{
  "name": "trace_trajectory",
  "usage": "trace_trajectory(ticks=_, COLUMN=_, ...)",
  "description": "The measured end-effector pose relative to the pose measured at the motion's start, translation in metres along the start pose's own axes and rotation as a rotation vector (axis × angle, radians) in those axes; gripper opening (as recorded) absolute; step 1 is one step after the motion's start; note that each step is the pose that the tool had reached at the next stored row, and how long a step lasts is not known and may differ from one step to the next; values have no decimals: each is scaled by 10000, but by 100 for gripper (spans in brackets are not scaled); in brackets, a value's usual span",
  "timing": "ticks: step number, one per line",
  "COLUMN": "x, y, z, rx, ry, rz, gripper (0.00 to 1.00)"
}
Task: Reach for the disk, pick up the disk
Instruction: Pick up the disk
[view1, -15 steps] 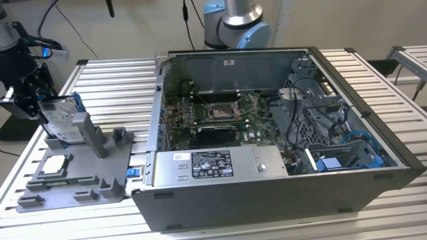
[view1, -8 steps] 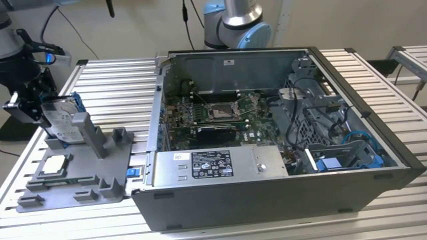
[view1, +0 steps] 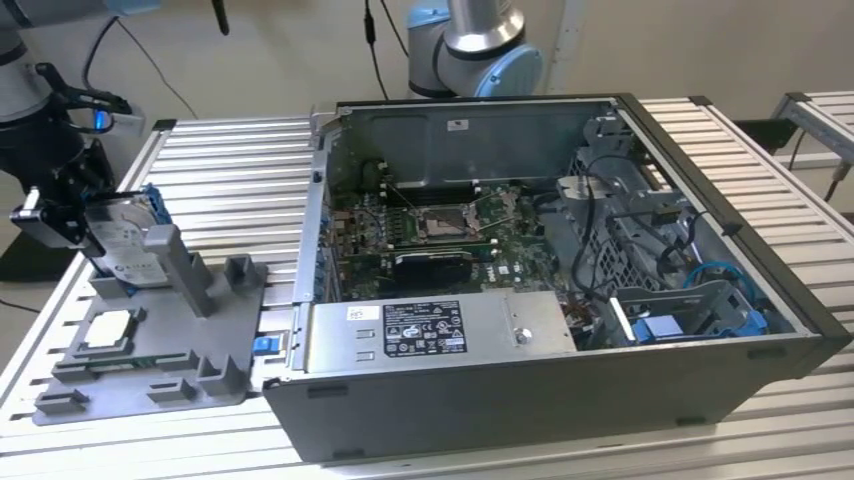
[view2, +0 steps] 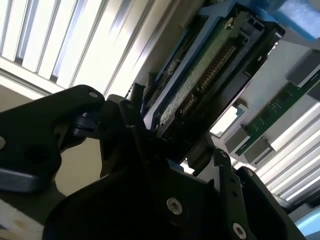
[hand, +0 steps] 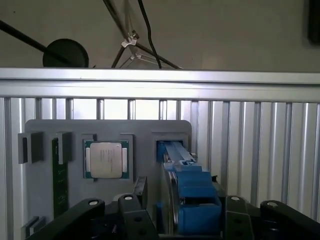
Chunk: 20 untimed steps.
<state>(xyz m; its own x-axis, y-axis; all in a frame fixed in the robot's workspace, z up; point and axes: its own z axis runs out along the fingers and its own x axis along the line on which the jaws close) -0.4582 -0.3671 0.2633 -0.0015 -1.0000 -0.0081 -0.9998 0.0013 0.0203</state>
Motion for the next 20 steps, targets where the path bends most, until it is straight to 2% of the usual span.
trace_trajectory(ticks=18, x=0, y=0, z=4, rx=3, ry=-1, rz=0, gripper=0)
trace_trajectory(ticks=20, x=0, y=0, z=4, rx=1, ry=24, rz=1, gripper=0)
